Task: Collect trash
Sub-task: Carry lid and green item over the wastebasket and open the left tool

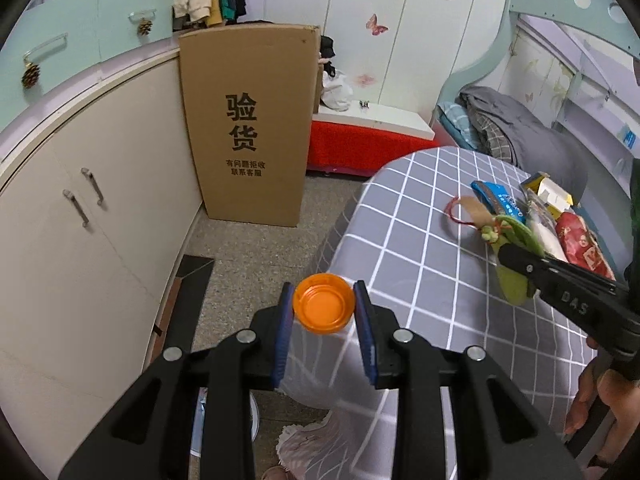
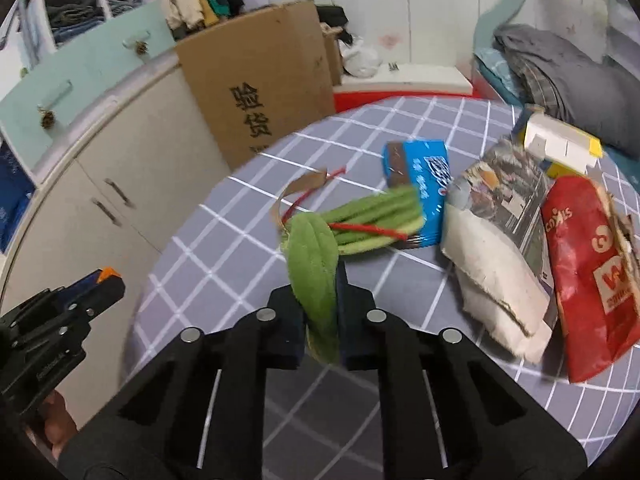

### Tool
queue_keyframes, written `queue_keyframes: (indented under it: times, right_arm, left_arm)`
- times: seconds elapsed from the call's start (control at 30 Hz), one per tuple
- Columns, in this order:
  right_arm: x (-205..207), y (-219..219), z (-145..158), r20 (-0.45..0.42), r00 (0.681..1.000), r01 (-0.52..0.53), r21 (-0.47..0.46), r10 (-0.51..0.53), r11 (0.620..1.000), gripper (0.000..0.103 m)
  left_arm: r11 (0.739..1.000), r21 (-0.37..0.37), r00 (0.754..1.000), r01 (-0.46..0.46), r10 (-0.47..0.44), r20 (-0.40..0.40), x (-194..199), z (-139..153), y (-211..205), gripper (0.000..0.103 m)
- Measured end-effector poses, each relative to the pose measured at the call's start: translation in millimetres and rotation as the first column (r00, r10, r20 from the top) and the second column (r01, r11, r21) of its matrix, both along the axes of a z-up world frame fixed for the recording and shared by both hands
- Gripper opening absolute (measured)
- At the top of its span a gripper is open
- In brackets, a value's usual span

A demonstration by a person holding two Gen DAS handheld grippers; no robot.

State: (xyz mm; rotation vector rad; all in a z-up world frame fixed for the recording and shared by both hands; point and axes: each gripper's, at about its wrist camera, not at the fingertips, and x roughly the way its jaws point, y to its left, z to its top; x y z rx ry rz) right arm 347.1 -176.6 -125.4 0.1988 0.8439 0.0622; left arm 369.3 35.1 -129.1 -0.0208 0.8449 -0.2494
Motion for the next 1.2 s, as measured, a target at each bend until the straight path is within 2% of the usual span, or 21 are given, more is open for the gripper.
queue_keyframes:
  times: [0.27,0.43,0.53,0.67,0.87,1.2]
  right_arm:
    - [-36,60,28,0.052,0.988,-0.149,0.058,0.146,0.987,0.011]
    - [-56,112,38,0.084,0.967,-0.247,0.064,0.241,0.967,0.011]
    - [-67,143,38,0.089,0.951,-0.303,0.072,0.296,0.95,0.011]
    - [-76,190,29,0.074,0.925,-0.377,0.08,0.372,0.923,0.011]
    - [-77,240,3,0.023,0.899,-0.437,0.057,0.436,0.898,0.011]
    - [-60,268,-43,-0.076,0.895,-0.438,0.047,0.44,0.898,0.011]
  left_arm:
    - [0.998,-0.033,0.997,-0.05,0.052,0.06,-41,19,41,0.029]
    - [0.991,-0.029,0.988,-0.127,0.129,0.087,-69,26,83,0.029]
    - [0.984,0.003,0.98,-0.176,0.175,0.091,-82,22,105,0.029]
    - [0.973,0.014,0.971,-0.23,0.229,0.062,-96,9,139,0.029]
    - [0.953,0.062,0.955,-0.297,0.297,0.003,-101,-24,178,0.029]
    - [0.944,0.051,0.936,-0.327,0.331,-0.12,-76,-73,204,0.03]
